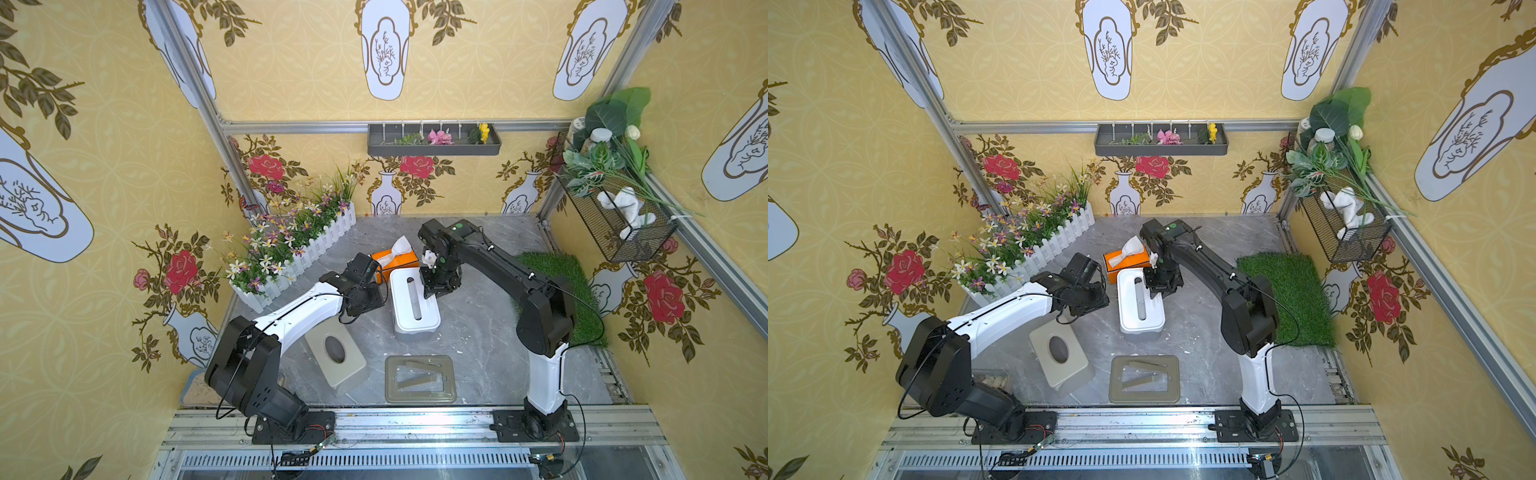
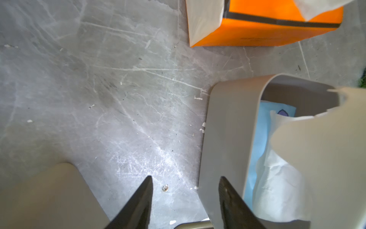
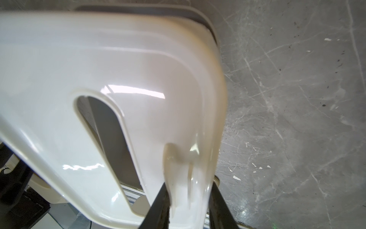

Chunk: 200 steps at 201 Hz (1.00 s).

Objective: Put the tissue paper into the tissue box
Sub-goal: Adjust the tissue box at the center of the board, then close the box lid on the tissue box.

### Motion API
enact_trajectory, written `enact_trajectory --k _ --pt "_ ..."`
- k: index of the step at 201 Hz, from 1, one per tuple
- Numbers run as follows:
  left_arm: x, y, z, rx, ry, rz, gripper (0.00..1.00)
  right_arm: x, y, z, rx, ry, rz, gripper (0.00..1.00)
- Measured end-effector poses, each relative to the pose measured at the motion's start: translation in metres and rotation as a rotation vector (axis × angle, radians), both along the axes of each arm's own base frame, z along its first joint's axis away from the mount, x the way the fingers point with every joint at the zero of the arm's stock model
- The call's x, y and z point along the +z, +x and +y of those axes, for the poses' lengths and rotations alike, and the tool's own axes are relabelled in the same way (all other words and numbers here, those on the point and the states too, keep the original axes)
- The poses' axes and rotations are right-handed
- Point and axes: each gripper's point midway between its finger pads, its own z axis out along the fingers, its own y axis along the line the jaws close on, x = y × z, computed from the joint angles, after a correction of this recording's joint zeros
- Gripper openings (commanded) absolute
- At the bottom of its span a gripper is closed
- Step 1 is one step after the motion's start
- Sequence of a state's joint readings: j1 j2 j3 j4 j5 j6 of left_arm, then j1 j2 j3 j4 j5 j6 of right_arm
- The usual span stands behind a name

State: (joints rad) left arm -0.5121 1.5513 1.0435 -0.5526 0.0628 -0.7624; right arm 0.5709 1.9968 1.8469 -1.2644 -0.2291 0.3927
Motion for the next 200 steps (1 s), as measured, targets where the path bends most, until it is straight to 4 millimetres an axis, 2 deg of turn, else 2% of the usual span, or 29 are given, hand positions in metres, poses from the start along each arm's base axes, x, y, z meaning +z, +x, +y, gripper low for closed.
enact_trajectory --k 32,99,160,200 --pt "-0.015 -0.006 -0.004 -0.018 0.005 0.036 0.54 -0.001 0.001 0.0 -0.003 -0.004 0.006 0.16" --pt "-0.03 -0.007 -0.025 -0.067 -0.012 0.052 0.53 -0.001 0.004 0.001 0.0 -0.028 0.01 0.16" --pt "-0.027 -0.005 -0.025 -0.06 -0.022 0.026 0.52 -0.006 0.002 0.001 0.009 -0.06 0.032 0.15" --pt "-0.013 0.002 -0.009 -0.015 -0.01 -0.027 0.52 -0.008 0.0 0.001 0.001 -0.064 0.04 0.15"
